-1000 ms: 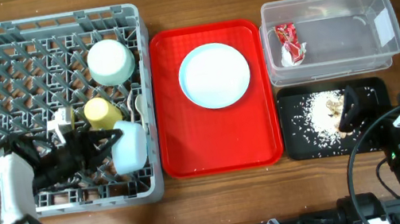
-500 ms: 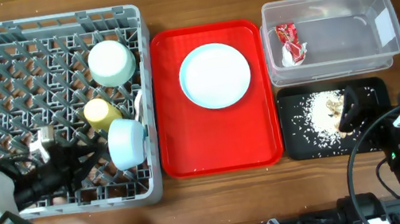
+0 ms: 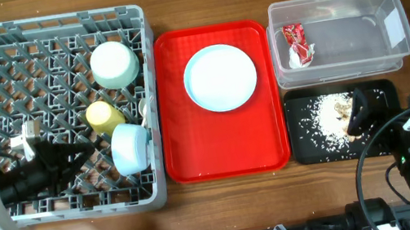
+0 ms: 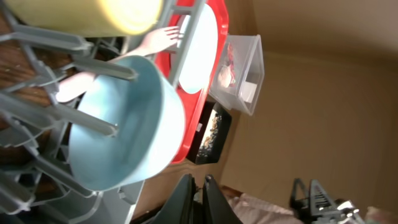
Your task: Sort waste into correct bins and load items into the dishwasher rack
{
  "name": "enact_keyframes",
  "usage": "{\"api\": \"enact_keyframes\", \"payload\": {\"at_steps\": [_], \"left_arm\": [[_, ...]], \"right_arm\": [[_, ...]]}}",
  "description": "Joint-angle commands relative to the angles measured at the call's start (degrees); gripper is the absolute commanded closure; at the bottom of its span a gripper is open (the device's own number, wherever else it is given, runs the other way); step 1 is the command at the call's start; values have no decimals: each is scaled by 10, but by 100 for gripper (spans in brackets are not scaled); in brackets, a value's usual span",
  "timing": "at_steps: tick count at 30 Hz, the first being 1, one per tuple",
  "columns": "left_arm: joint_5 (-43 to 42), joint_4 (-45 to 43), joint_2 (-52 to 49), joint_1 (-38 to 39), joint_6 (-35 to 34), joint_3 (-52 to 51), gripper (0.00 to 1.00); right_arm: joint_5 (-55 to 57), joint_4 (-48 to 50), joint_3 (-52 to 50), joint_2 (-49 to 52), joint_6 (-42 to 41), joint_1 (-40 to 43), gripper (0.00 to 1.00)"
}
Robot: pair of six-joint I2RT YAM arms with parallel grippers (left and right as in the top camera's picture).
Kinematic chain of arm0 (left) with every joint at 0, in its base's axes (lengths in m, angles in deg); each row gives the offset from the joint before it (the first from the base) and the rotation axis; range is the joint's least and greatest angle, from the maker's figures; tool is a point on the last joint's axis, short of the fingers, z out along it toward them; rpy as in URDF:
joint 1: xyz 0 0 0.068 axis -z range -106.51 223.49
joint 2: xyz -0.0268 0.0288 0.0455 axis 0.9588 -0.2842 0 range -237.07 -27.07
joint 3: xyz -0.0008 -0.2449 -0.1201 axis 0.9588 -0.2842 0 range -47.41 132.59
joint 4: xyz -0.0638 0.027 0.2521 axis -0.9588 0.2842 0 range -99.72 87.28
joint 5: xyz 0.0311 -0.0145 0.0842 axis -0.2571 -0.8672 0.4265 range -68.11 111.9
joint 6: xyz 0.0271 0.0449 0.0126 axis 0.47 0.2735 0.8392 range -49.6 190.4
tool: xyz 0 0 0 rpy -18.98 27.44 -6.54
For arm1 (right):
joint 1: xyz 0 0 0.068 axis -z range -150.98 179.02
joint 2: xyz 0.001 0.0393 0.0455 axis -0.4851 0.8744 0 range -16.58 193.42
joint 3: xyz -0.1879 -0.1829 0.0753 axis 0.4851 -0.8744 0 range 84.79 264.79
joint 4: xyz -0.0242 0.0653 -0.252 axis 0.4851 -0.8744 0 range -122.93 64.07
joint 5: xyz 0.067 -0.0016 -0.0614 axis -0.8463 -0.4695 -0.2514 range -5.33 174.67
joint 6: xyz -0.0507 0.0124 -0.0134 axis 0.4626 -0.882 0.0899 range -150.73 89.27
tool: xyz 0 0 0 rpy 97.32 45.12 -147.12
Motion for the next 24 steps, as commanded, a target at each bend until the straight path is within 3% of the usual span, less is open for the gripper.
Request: {"api": "enact_keyframes", "payload": {"at_steps": [1, 7, 10, 16, 21, 24], "left_arm": [[-2, 5, 63, 31, -3, 11, 91], [14, -38, 124, 141, -101, 11, 90], [119, -120, 138, 222, -245, 11, 90], [286, -216, 139, 396, -409, 11, 90], [502, -236, 129, 520, -500, 11, 85], [560, -234, 119, 544, -508, 11, 82]], "right_arm": [[-5, 1, 5, 0, 10, 2, 0], [-5, 1, 5, 0, 10, 2, 0], [-5, 1, 5, 0, 10, 2, 0], [-5, 1, 5, 0, 10, 2, 0], [-5, 1, 5, 0, 10, 2, 0], [-5, 1, 5, 0, 10, 2, 0]]}}
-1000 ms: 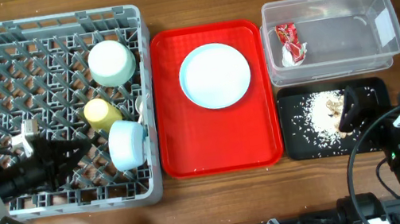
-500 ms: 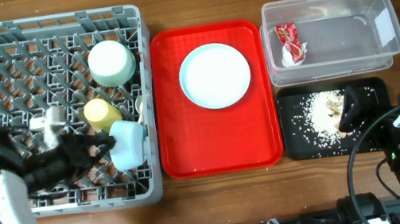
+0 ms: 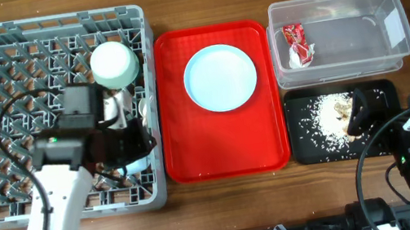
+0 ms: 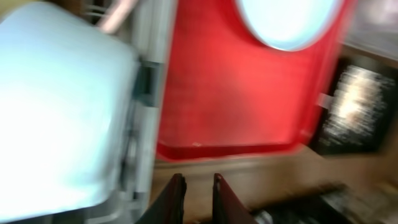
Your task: Sort waste into correct bins and load items into the dishwasher rack
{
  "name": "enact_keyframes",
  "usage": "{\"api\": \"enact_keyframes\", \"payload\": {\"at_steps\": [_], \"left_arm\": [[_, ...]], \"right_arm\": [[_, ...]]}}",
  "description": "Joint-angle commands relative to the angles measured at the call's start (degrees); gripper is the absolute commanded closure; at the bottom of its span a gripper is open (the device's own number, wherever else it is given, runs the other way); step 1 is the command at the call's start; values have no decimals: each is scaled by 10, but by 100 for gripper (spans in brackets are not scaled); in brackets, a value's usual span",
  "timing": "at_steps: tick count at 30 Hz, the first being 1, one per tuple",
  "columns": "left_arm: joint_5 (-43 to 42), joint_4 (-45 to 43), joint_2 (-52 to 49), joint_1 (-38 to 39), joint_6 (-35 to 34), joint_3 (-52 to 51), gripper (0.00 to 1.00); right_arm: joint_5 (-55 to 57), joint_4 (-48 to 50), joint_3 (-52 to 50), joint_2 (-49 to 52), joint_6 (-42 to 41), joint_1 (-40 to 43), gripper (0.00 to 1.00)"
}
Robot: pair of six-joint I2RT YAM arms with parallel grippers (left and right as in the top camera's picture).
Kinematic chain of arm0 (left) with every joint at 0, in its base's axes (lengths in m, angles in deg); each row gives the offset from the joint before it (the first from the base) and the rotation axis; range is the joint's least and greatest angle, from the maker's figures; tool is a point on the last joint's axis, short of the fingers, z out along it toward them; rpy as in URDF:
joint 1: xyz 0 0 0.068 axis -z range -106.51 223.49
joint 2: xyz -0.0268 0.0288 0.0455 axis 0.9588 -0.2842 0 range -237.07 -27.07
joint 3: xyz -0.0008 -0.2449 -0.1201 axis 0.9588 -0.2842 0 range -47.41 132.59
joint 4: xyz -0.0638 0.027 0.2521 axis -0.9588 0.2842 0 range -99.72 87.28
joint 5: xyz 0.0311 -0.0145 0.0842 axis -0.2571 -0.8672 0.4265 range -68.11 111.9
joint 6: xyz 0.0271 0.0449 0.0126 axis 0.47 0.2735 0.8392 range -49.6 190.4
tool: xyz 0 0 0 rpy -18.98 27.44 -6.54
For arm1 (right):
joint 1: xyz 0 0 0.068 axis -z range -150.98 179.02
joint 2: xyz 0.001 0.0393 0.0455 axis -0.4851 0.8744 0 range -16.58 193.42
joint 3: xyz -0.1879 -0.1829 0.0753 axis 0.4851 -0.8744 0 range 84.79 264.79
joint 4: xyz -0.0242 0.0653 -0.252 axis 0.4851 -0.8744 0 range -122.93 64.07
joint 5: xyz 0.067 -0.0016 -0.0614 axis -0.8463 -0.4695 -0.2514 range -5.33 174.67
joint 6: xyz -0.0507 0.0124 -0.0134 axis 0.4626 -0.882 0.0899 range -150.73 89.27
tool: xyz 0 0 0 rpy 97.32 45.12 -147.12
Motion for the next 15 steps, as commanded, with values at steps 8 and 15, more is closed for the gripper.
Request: {"api": "enact_keyframes", "payload": {"at_steps": [8, 15], "left_arm": [[247, 25, -19, -19, -59, 10, 78], [246, 61, -19, -91, -55, 41, 78]], "right_arm": [[-5, 1, 5, 0, 9, 2, 0], [-5, 1, 5, 0, 10, 2, 0]]}}
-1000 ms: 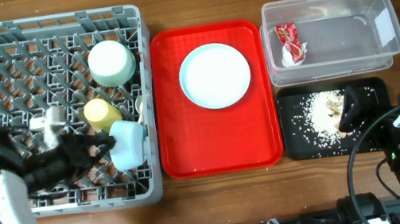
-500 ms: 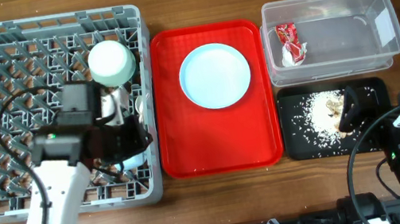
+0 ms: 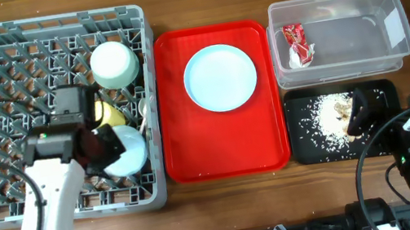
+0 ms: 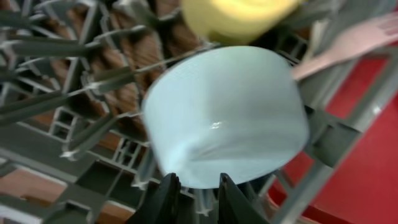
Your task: Sort waste into correct bins and load items into the dishwasher rack
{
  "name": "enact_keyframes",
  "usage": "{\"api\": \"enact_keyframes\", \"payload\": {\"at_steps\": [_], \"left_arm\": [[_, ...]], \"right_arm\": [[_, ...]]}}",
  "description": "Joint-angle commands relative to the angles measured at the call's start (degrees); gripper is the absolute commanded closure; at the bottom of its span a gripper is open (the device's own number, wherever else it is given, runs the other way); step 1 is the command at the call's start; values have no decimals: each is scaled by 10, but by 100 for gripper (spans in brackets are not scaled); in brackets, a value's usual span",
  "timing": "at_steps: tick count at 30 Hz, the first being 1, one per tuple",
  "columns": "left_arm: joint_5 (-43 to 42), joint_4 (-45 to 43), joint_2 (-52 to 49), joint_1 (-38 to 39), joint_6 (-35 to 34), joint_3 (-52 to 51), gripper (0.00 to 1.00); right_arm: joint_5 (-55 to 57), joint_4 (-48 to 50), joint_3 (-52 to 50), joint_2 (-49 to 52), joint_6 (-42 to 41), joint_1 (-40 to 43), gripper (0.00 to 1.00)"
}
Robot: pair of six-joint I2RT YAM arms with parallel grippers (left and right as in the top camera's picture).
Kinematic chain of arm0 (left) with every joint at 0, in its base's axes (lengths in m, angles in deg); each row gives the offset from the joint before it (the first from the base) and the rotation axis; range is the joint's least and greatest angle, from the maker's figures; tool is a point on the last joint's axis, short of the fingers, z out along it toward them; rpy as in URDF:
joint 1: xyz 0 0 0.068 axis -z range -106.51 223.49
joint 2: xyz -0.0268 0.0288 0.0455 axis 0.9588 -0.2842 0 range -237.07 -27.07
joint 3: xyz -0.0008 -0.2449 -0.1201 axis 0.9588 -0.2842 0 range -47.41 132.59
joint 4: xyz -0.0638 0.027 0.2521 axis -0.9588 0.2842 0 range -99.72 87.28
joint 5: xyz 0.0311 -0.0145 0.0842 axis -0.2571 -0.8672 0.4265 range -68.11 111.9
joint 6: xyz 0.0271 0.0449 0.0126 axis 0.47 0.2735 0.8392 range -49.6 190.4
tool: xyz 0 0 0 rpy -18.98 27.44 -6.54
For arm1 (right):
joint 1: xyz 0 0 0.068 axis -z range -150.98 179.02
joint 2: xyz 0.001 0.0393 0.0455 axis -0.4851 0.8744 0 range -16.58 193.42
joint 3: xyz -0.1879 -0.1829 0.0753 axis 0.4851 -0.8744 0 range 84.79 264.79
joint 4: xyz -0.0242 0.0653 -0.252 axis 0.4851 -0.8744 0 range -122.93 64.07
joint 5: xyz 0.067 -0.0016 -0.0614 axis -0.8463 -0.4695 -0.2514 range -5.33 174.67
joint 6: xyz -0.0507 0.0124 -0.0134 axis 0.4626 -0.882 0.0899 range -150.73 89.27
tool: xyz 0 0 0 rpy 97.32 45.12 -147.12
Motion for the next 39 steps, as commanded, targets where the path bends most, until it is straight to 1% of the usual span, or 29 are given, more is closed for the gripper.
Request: {"api": "enact_keyframes", "payload": {"at_steps": [1, 4, 7, 10, 11, 12, 14, 16, 18, 19, 22, 23, 25, 27, 29, 30, 33, 34, 35, 37, 39], "left_arm": [[19, 12, -2, -30, -3, 45, 78], [11, 21, -2, -31, -3, 80, 78], [-63, 17, 0, -19, -1, 122, 78], [-123, -19, 5, 5, -1, 127, 78], [-127, -33, 5, 16, -1, 127, 77], [-124, -50, 3, 30, 0, 127, 74], [-123, -77, -7, 53, 8, 127, 72], [-123, -97, -25, 67, 8, 127, 75], [-125, -110, -47, 77, 8, 127, 86], [-125, -119, -69, 84, 15, 127, 96], [-122, -140, -109, 89, 47, 127, 96], [-115, -150, -125, 89, 61, 127, 93], [-74, -166, -148, 86, 62, 127, 89], [-53, -187, -164, 82, 67, 127, 89], [-53, -205, -169, 81, 94, 127, 89], [-53, -211, -169, 81, 111, 127, 87], [-53, -209, -169, 81, 151, 127, 73], [-53, -206, -169, 79, 158, 127, 69], [-54, -203, -172, 75, 165, 127, 63], [-55, -202, -178, 66, 172, 127, 60], [-64, -202, -188, 56, 197, 127, 61]], "right_arm": [[-5, 1, 5, 0, 10, 2, 0], [-5, 1, 5, 0, 10, 2, 0], [-5, 1, 5, 0, 10, 2, 0], [-5, 1, 5, 0, 9, 2, 0], [-5, 1, 5, 0, 10, 2, 0], [-5, 1, 5, 0, 10, 2, 0], [-5, 1, 5, 0, 10, 2, 0], [-5, 1, 5, 0, 10, 2, 0], [-5, 1, 5, 0, 10, 2, 0], [-5, 1, 5, 0, 10, 2, 0], [-5, 1, 5, 0, 10, 2, 0], [-5, 1, 5, 0, 10, 2, 0], [-5, 1, 5, 0, 10, 2, 0], [-5, 1, 5, 0, 10, 2, 0], [-5, 1, 5, 0, 10, 2, 0], [-5, 1, 5, 0, 10, 2, 0], [-5, 1, 5, 0, 10, 2, 0], [-5, 1, 5, 0, 10, 2, 0], [-5, 1, 5, 0, 10, 2, 0], [-5, 1, 5, 0, 10, 2, 0], [-5, 1, 5, 0, 10, 2, 0]]}}
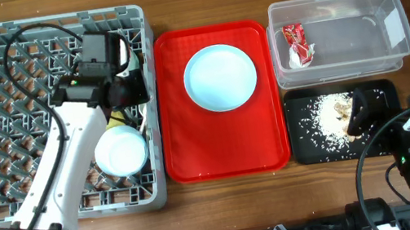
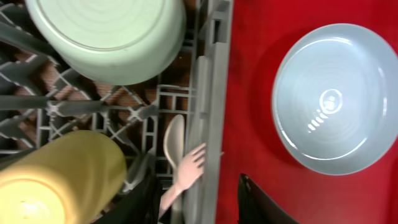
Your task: Sort waste into correct bins and load items into the dishwasher rack
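Observation:
My left gripper (image 2: 199, 208) is open, one finger on each side of the grey dishwasher rack's right wall (image 2: 208, 112), just above the pink fork (image 2: 185, 169) that leans against that wall. A pale green bowl (image 2: 106, 37) and a yellow cup (image 2: 56, 180) stand upside down in the rack. From overhead, a light blue bowl (image 1: 120, 151) sits in the rack's near right part. The light blue plate (image 2: 336, 99) lies on the red tray (image 1: 227, 149). My right gripper (image 1: 357, 111) hovers over the black tray of rice (image 1: 329, 116); whether its jaws are open or shut does not show.
A clear plastic bin (image 1: 350, 38) holding a red wrapper (image 1: 295, 43) stands at the back right, behind the black tray. The rack fills the left of the table. My left arm (image 1: 58, 179) crosses the rack from the near left corner.
My left gripper was low over the light blue bowl with its jaws nearly together. It is now farther back at the rack's right wall, over the pink fork, jaws wide apart. The right arm is unmoved.
My left gripper was first down at the rack's near left, jaws together. Then it was at the rack's near right edge by the light blue bowl, then right over that bowl. Now it is open over the fork; the plate stayed on the tray throughout.

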{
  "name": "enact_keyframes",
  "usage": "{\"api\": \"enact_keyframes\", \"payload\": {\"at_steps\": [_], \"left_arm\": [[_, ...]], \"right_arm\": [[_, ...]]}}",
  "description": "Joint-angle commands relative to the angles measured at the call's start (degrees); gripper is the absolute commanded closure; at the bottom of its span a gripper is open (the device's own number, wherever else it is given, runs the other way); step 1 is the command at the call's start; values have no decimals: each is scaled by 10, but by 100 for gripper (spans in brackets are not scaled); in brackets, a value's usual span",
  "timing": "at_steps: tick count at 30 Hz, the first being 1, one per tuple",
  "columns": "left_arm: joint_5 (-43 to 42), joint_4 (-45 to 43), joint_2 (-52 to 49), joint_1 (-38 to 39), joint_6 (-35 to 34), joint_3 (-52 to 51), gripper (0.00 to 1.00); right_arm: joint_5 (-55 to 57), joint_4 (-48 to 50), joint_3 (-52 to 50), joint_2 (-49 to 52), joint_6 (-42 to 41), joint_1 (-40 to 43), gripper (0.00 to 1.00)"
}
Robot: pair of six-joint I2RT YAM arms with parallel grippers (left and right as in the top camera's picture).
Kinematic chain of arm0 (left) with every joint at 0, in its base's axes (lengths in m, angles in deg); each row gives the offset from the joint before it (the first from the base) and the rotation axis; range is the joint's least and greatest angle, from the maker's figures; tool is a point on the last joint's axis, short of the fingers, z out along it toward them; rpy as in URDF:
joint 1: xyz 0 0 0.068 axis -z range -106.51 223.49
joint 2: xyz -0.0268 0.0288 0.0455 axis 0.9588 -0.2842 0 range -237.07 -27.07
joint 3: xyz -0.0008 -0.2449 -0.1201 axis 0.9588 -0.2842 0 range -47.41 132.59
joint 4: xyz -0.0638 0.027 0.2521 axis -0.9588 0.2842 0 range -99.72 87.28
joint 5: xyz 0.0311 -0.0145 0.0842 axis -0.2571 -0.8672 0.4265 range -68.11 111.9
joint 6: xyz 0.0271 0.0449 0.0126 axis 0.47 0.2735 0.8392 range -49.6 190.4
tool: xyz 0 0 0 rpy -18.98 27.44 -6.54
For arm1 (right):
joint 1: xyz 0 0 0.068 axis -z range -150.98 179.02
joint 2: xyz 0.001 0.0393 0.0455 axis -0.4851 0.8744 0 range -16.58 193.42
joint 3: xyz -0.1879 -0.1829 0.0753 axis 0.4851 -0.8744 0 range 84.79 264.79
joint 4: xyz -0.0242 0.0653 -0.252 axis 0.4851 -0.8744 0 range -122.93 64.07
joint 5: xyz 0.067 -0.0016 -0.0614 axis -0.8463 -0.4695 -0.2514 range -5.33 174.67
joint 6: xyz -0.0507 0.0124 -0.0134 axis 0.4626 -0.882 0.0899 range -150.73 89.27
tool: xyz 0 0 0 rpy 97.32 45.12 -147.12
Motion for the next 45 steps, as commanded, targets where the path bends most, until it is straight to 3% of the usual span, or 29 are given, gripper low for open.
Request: {"api": "enact_keyframes", "payload": {"at_steps": [1, 6, 8, 9, 16, 19, 25, 27, 29, 30, 33, 40, 45], "left_arm": [[-1, 0, -24, -24, 61, 7, 61], [0, -6, -53, -36, 85, 7, 76], [1, -8, -60, -36, 96, 7, 93], [1, -8, -65, -36, 102, 7, 96], [-4, 7, -78, -36, 101, 4, 77], [-43, 15, -78, -36, 102, 3, 69], [-60, 55, -78, -36, 101, 2, 65], [-59, 55, -78, -36, 105, 2, 68], [-59, 57, -78, -36, 141, 2, 75], [-59, 63, -78, -36, 181, 2, 74], [-59, 81, -78, -36, 247, 1, 60], [-59, 48, -78, -36, 362, -50, 45], [-52, 4, -78, -36, 403, -65, 52]], "right_arm": [[-5, 1, 5, 0, 10, 2, 0], [-5, 1, 5, 0, 10, 2, 0], [-5, 1, 5, 0, 10, 2, 0], [-5, 1, 5, 0, 10, 2, 0], [-5, 1, 5, 0, 10, 2, 0], [-5, 1, 5, 0, 9, 2, 0], [-5, 1, 5, 0, 10, 2, 0], [-5, 1, 5, 0, 10, 2, 0], [-5, 1, 5, 0, 10, 2, 0], [-5, 1, 5, 0, 10, 2, 0], [-5, 1, 5, 0, 10, 2, 0], [-5, 1, 5, 0, 10, 2, 0], [-5, 1, 5, 0, 10, 2, 0]]}}
